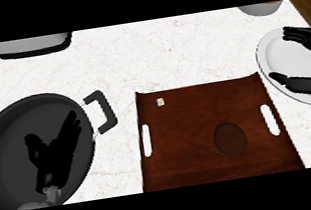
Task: Pick the cupcake from the tray and place it in the plate
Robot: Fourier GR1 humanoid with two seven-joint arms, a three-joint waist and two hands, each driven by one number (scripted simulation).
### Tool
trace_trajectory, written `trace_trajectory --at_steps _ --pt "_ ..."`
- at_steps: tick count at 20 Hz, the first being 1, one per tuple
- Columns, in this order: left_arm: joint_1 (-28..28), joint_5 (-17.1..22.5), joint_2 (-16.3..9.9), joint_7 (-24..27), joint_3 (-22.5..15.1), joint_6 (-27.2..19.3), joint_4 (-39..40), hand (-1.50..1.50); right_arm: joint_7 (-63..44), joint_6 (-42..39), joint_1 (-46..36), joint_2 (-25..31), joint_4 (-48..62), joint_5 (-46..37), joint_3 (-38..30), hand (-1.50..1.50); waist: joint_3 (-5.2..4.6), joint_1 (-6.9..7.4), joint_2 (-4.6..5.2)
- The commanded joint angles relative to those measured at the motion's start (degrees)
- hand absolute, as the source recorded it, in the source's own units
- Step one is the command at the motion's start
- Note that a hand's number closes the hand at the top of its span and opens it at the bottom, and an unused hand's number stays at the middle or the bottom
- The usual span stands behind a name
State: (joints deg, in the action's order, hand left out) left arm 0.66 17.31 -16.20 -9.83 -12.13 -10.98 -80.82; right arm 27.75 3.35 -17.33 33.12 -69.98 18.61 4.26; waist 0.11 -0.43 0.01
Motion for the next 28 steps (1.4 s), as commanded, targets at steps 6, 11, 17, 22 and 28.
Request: trace_trajectory --at_steps 6,11,17,22,28 --pt "0.2 -2.1 2.8 0.8 -0.4 0.7 2.2 0.0 -0.4 -9.1 5.9 9.9 -3.6 -6.7 0.3 -1.5 -0.17 -0.12 -0.09" --pt "-2.6 -3.1 3.3 0.8 -1.7 -0.5 -0.7 0.0 -10.0 -12.8 5.7 17.7 -11.3 -14.6 7.2 -1.5 -0.25 0.14 -0.39" --pt "0.4 -2.2 2.7 1.2 1.0 1.9 2.7 0.0 -24.6 -12.5 6.3 18.0 -23.9 -20.1 11.6 -1.5 -0.21 0.02 -0.14" --pt "-4.1 -3.2 2.4 -1.2 -0.6 2.0 -4.2 0.0 -33.8 -9.4 7.2 11.0 -29.4 -28.2 17.1 -1.5 -0.14 0.77 -0.14" --pt "-0.3 -4.6 4.8 -4.1 0.6 0.9 -2.4 0.0 -38.9 -9.2 8.8 3.9 -29.4 -37.5 19.7 -1.5 -0.11 0.55 -0.03"
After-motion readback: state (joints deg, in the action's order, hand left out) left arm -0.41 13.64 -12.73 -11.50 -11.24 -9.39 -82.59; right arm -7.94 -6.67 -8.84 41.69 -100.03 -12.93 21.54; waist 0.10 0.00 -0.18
